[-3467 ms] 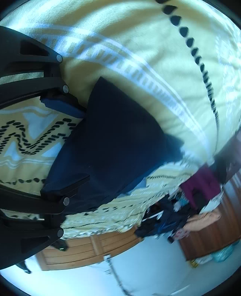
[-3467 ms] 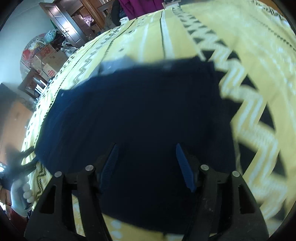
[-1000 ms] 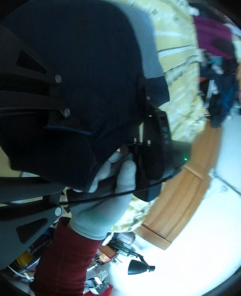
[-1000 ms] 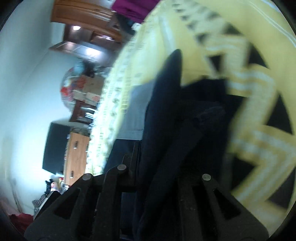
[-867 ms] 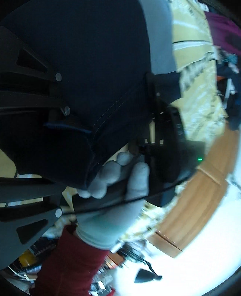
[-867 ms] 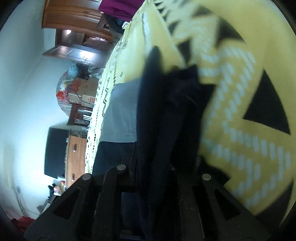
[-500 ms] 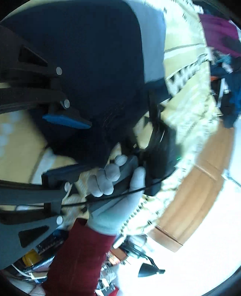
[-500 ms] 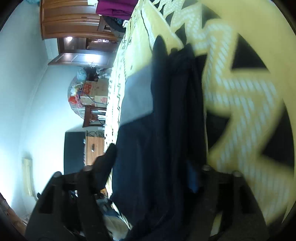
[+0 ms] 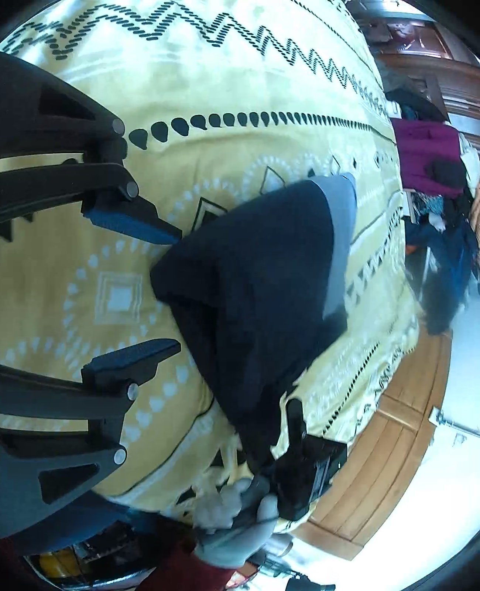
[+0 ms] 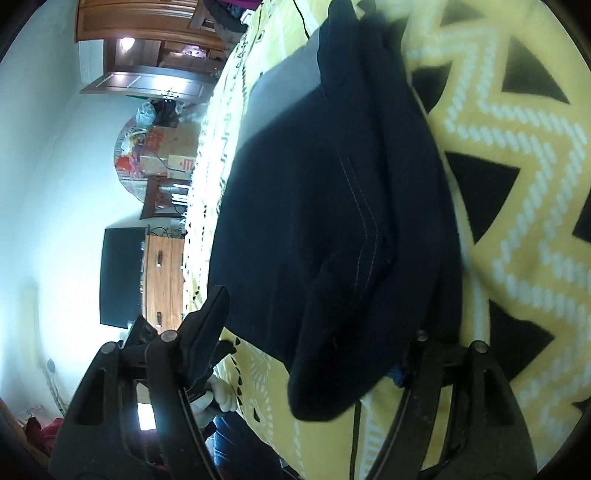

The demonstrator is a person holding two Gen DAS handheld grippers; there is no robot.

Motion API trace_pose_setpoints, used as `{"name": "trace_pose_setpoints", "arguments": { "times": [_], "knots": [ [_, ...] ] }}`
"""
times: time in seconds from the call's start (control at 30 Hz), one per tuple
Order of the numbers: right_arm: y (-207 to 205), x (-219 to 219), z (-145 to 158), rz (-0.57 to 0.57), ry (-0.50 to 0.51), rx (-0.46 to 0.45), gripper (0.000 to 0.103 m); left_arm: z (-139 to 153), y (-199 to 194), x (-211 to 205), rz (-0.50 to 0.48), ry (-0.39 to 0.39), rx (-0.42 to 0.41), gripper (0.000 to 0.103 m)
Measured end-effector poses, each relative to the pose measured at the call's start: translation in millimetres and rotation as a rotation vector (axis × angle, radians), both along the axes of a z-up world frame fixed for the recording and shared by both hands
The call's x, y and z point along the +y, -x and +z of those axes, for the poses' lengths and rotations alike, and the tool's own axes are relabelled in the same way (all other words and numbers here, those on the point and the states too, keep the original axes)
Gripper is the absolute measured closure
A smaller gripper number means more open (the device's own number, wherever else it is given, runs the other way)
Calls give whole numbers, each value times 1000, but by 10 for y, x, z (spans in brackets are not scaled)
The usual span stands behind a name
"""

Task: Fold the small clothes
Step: 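Lower the folded navy jacket onto the duvet and open both grippers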

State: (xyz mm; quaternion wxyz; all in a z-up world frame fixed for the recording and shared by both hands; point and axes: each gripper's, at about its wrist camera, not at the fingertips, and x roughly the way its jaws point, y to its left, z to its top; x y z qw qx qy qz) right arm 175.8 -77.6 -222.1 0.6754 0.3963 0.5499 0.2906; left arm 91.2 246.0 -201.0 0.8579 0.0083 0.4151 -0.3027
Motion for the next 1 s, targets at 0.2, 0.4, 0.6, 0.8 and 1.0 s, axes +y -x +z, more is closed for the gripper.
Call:
{"name": "trace_pose_setpoints", "arguments": {
  "times": [0.2,0.4,0.6,0.8,1.0],
  "knots": [
    [43,-138,-88,-33,108,-26,96,-237,-423,-148,69,-65,11,47],
    [141,-279,-109,-50,117,-36,98,96,-359,-24,38,-246,-174,60],
    [159,-373,-472,-93,40,50,101,-368,-172,-221,-186,-469,-162,63],
    [395,-337,45,-40,268,-24,70,-92,-177,171,-145,-232,-85,66],
    [496,-380,787,-134,444,-260,57,484,-116,660,-3,-21,-154,59]
  ]
}}
